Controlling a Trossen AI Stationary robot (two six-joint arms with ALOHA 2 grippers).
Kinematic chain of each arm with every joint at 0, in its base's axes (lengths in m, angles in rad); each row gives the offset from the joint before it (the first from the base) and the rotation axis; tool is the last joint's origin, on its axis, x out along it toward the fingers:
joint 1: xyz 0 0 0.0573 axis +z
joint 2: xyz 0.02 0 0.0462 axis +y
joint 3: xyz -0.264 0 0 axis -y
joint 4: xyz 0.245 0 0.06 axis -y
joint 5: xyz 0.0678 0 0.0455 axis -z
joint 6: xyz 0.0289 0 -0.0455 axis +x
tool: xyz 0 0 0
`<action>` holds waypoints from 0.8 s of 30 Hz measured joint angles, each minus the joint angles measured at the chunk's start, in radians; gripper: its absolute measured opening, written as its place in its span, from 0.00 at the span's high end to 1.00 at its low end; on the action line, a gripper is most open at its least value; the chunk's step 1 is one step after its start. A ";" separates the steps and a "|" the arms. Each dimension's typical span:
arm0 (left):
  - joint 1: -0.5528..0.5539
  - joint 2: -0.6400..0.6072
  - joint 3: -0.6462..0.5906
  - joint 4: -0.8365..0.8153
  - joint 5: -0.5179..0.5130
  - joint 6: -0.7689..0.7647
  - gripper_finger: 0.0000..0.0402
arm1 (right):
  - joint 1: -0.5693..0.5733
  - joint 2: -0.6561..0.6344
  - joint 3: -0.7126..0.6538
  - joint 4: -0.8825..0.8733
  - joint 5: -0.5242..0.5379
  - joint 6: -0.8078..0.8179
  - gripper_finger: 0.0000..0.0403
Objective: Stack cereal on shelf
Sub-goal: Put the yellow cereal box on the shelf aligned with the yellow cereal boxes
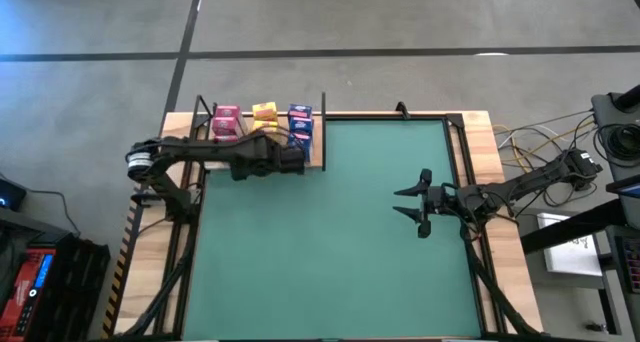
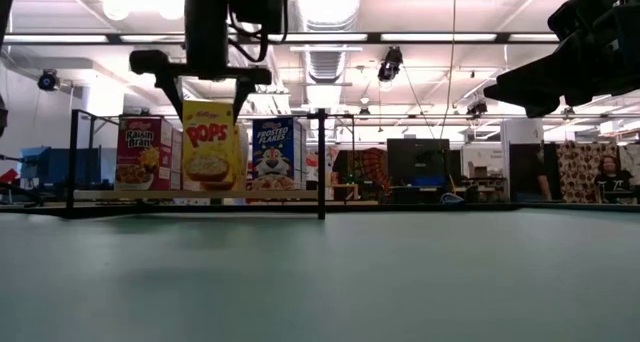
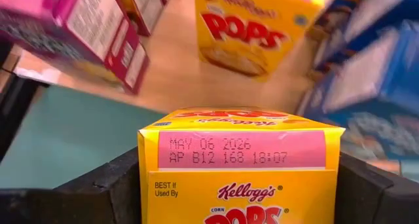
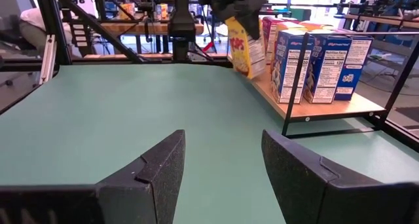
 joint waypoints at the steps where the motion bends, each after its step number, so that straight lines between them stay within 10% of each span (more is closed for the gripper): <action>1: 0.014 -0.007 -0.002 0.001 0.008 0.009 0.21 | 0.000 0.000 0.000 0.000 0.000 0.000 0.52; 24: 0.226 -0.060 -0.044 0.145 0.148 0.397 0.21 | 0.000 0.000 0.000 0.000 0.000 0.000 0.52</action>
